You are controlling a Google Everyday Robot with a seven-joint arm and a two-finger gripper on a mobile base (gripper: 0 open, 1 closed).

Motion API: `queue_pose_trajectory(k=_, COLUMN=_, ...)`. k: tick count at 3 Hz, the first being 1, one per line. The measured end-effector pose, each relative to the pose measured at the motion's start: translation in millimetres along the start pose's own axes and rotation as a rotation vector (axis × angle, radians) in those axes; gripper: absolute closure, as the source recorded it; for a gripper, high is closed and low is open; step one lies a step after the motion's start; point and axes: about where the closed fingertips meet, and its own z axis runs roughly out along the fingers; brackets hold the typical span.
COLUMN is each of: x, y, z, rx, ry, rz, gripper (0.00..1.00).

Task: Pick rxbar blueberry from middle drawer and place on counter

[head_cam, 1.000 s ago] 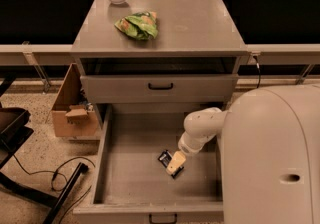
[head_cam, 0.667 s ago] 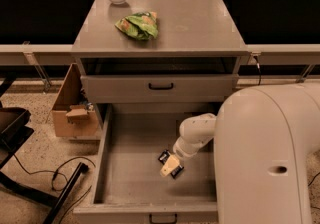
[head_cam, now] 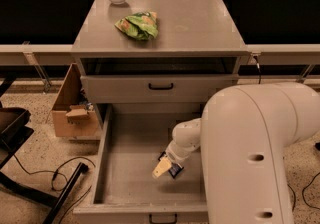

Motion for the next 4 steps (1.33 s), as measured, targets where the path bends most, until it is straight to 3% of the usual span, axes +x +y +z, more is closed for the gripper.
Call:
queue_pose_trajectory(k=2, x=7.9, y=-4.1, z=31.6, rx=-0.024, ry=0.037, rz=0.004, gripper=0.00)
queue_pose_trajectory(k=3, x=15.7, y=-3.4, z=48.2, rx=-0.043, ry=0.049, rz=0.014, gripper=0.13)
queue_pose_trajectory(k=4, x=14.3, y=-2.6, z=42.7, rx=-0.043, ry=0.048, rz=0.014, gripper=0.41)
